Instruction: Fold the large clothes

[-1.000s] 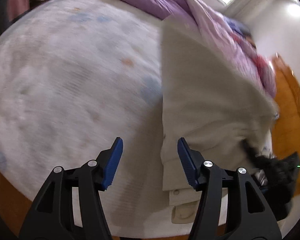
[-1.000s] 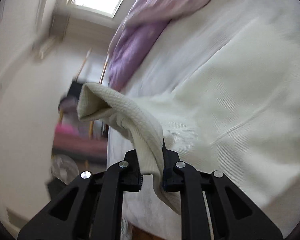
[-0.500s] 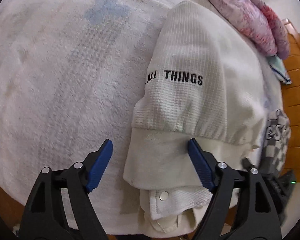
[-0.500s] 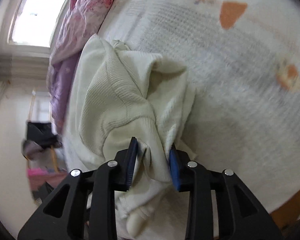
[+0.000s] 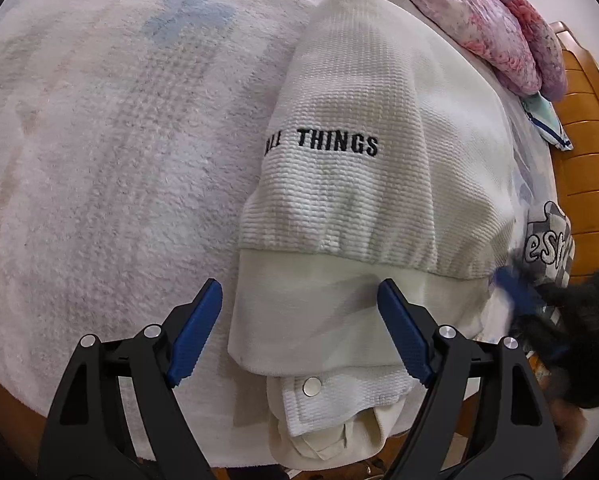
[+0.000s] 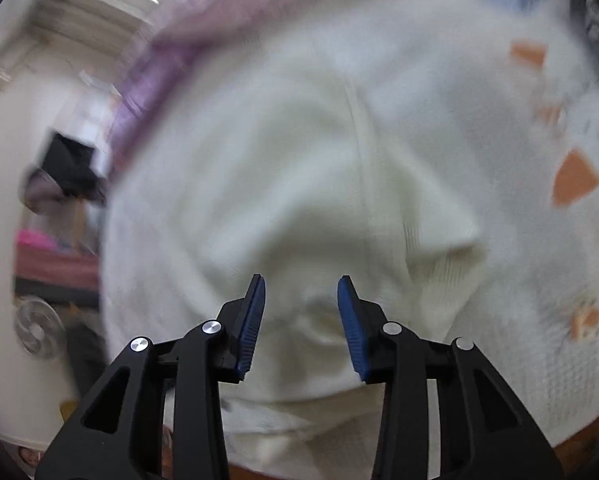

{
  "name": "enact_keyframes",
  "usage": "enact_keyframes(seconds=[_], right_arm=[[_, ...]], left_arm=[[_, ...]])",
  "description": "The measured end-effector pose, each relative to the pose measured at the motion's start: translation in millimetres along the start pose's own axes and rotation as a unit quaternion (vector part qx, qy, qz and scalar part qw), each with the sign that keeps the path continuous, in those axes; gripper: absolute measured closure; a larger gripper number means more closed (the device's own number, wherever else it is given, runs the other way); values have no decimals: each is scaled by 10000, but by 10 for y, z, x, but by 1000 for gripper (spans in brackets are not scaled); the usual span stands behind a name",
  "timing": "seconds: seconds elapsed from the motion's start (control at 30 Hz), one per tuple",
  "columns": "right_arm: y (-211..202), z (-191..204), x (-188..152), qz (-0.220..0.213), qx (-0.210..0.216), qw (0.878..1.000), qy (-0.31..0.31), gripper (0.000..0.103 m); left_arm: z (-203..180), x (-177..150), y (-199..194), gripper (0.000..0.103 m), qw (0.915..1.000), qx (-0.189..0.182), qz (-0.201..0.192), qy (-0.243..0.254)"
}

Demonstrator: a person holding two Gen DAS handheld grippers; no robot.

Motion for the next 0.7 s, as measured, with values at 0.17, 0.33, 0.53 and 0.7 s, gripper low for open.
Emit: enact_keyframes(seconds=[0.17, 0.33, 0.53, 0.7], right_arm=[[157, -493, -285, 351, -504, 9977, 301, 101], [178, -624, -292, 336, -427, 9968, 585, 103], [141, -652, -312, 187, -177, 9965, 794, 101], [-101, -854, -375, -108, 888, 9854, 1448, 45]], left_arm=[[124, 67, -89, 21, 9990, -370, -118, -233], [184, 171, 62, 18, 9979, -578, 30, -286], [252, 195, 325, 13, 9945, -910, 243, -459], [234, 207, 334, 13, 9943, -988, 266, -310]])
Point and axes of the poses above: each gripper's, at about its wrist camera, not at the fingertips, and y roughly the way its jaws point, z to its left, x to its top, the point moved 7 cm from there along y, roughly the way its jaws point, and after that the axes turned 8 degrees about z, right-handed, at the moved point
